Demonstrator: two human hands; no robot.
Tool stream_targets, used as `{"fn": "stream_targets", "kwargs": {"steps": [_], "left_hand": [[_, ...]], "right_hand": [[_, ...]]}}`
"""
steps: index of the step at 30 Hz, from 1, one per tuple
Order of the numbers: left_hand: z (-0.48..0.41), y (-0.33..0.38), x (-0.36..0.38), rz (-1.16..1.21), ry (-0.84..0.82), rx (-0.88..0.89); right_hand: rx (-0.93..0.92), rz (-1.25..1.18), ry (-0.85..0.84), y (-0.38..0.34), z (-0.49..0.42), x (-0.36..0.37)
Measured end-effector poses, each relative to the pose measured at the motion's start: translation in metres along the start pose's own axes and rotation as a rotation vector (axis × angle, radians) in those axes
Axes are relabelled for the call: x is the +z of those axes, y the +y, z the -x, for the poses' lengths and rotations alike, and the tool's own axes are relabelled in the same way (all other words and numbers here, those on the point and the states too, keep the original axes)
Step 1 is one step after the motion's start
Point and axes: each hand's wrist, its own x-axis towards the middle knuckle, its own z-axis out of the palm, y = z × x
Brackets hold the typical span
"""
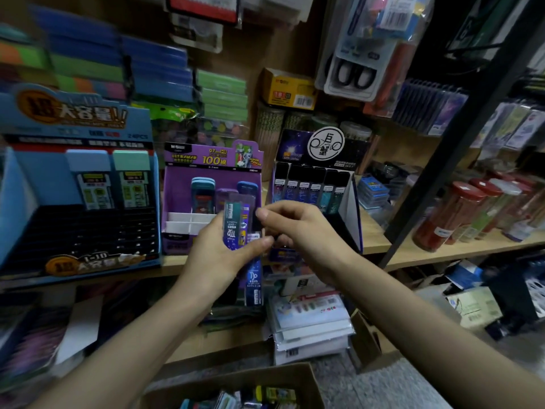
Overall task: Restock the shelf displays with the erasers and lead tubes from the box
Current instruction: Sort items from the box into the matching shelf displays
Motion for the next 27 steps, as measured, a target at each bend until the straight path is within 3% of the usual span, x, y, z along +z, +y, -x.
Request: {"fn": "stream_targets", "kwargs": {"steps": [7, 11, 15, 20, 27], "left_hand": [[0.003, 0.005, -0.011, 0.028, 0.018, 0.013], [0.002, 0.007, -0.019, 0.223, 0.068, -0.067], [0.001, 0.009, -0.024, 0.264, 0.081, -0.126], [0.000, 0.012, -0.025, 0.278, 0.026, -0.168], [0.003, 0.016, -0.028, 0.247, -0.002, -0.128]], "right_hand": [[-0.010, -0.099, 0.073, -0.011, -0.003, 0.000], [-0.157, -0.043, 0.302, -0.029, -0.016, -0.036], [-0.254, 0.079, 0.475, -0.033, -0.040, -0.064], [-0.283, 0.384, 0.472, -0.014, -0.068, -0.070], [-0.357, 0.505, 0.365, 0.001, -0.080, -0.069]]}}
